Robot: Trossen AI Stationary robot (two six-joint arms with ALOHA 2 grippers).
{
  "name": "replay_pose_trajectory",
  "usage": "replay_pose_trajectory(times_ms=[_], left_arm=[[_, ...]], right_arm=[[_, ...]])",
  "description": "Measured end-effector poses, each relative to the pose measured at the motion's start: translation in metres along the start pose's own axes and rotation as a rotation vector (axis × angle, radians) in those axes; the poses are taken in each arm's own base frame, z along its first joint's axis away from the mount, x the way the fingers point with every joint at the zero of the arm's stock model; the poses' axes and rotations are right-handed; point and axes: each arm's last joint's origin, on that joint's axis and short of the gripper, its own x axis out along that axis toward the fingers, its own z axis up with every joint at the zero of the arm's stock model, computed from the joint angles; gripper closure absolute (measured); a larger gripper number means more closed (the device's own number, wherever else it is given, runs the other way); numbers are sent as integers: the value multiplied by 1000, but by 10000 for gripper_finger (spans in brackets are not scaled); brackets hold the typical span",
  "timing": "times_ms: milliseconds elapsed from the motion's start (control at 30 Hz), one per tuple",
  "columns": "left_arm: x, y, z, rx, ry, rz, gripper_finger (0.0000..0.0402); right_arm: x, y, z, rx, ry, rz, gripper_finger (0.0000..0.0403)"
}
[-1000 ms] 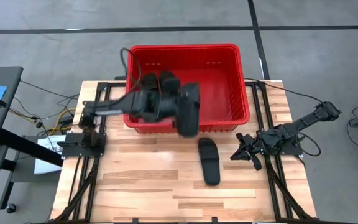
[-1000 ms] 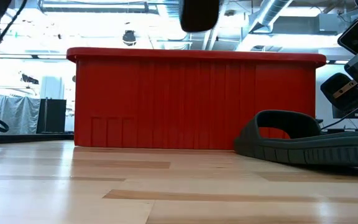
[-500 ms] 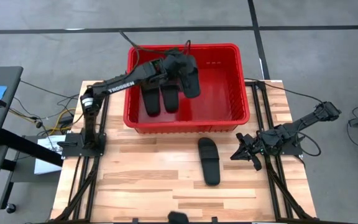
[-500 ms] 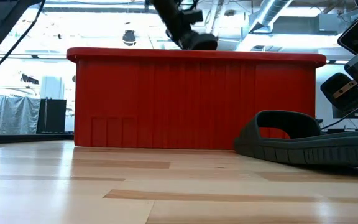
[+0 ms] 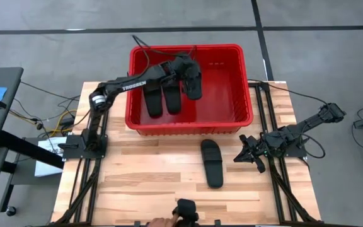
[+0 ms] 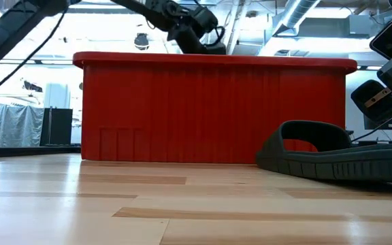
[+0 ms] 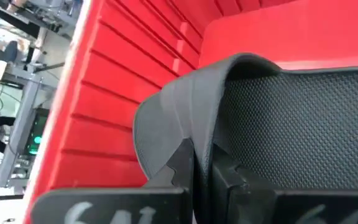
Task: Pick and place slides into bin
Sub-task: Put the black slipper into the red bin
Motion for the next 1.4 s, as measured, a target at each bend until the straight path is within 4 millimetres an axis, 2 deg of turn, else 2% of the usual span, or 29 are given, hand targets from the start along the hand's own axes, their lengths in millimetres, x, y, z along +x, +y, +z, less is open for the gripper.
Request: replay_pose_trajectory(times_ms=[267, 467, 733, 933, 1200, 1400], left_arm=[[28, -19, -2, -12, -26, -51, 401], [51, -37, -13, 41, 35, -86, 401], [72, -46, -22, 45, 62, -83, 401], [79, -52, -28, 55, 96, -105, 401], [80, -48, -28, 45, 79, -88, 401], [98, -60, -38, 80, 107, -96, 401]], right_arm=[[0, 0, 0, 0, 0, 0, 403], [0, 0, 0, 0, 0, -1, 403], [0, 0, 0, 0, -1, -1, 403], [0, 0, 0, 0, 0, -1, 403], [0, 0, 0, 0, 0, -1, 403], [0, 0, 0, 0, 0, -1, 403]])
